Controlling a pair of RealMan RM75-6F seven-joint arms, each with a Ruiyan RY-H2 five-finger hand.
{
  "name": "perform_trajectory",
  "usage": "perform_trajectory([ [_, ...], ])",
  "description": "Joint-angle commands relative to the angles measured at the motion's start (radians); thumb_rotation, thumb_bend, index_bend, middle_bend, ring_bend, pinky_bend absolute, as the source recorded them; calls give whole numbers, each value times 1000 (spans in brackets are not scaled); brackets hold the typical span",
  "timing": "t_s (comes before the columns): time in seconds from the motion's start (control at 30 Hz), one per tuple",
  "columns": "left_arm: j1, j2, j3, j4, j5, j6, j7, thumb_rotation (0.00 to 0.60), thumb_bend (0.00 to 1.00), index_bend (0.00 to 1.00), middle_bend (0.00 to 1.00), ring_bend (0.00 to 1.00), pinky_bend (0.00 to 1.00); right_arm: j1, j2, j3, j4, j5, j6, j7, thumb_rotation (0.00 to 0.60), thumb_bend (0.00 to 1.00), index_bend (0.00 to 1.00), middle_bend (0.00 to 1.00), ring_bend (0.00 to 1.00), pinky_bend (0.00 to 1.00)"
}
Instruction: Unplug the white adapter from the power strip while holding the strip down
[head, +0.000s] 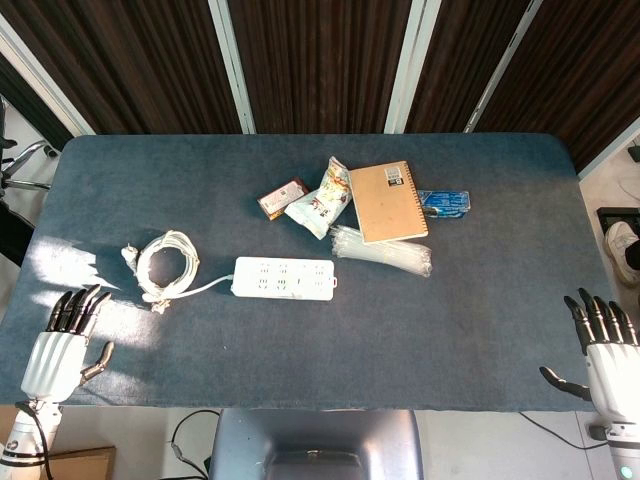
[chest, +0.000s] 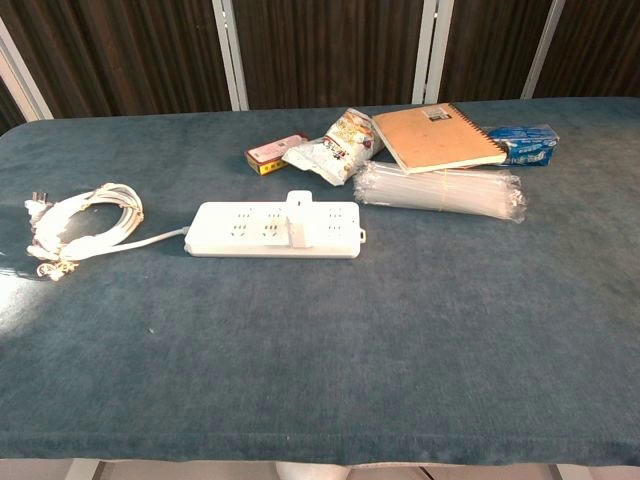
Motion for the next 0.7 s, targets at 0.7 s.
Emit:
perform_trajectory([
  [0.7,-361,-443,-178,207,-41,-393,91,600,344,0,0,0,0,32,-54,13,45,5,-57,-10,600,201,0,0,0,0],
])
